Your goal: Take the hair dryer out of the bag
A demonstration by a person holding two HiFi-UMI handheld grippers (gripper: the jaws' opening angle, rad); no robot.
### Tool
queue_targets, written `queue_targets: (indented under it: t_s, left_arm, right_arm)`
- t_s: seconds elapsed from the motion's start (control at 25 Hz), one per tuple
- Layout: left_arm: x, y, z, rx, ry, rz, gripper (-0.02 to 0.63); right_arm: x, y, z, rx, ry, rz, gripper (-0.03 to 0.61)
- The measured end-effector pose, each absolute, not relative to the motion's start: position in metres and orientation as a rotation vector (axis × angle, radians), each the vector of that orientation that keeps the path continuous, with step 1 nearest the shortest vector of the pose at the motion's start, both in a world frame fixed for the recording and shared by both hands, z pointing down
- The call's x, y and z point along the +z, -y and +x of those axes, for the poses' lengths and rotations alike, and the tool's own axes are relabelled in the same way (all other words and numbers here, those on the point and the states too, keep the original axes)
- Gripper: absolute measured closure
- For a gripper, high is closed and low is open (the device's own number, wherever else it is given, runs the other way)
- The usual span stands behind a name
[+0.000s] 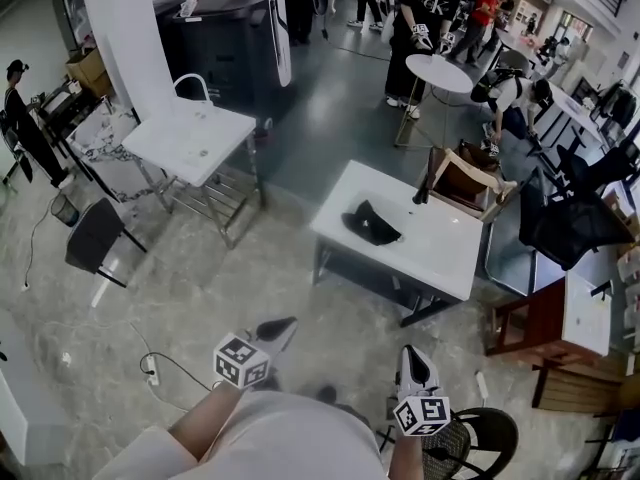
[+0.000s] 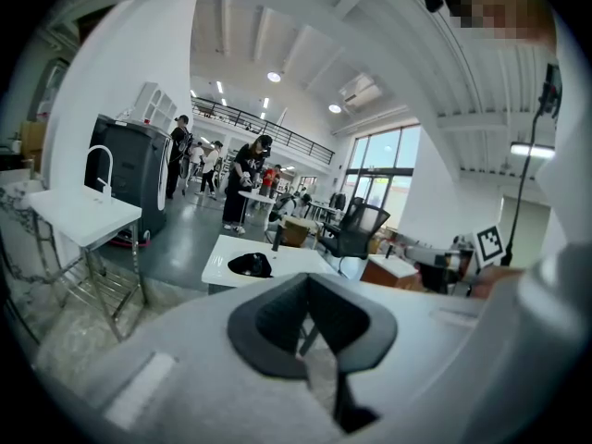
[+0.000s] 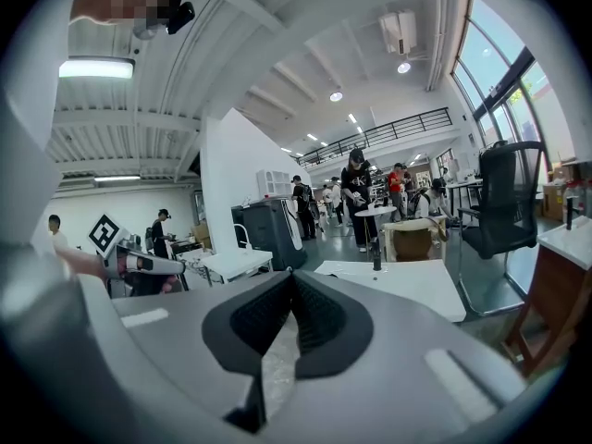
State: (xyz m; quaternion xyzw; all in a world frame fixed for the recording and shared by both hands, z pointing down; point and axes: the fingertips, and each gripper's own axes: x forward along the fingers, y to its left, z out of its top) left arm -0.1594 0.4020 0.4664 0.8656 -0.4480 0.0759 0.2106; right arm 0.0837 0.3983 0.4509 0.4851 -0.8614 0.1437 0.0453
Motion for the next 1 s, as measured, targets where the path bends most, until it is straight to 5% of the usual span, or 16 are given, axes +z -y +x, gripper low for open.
queue_targets:
  t_s: [1.0]
  left_arm:
    - [0.497, -0.418, -0.074, 0.156, 1.354, 2.292, 0.615]
  right_arm:
    - [0.486, -0.382, 0.178, 0.488, 2.657, 1.332, 0.574]
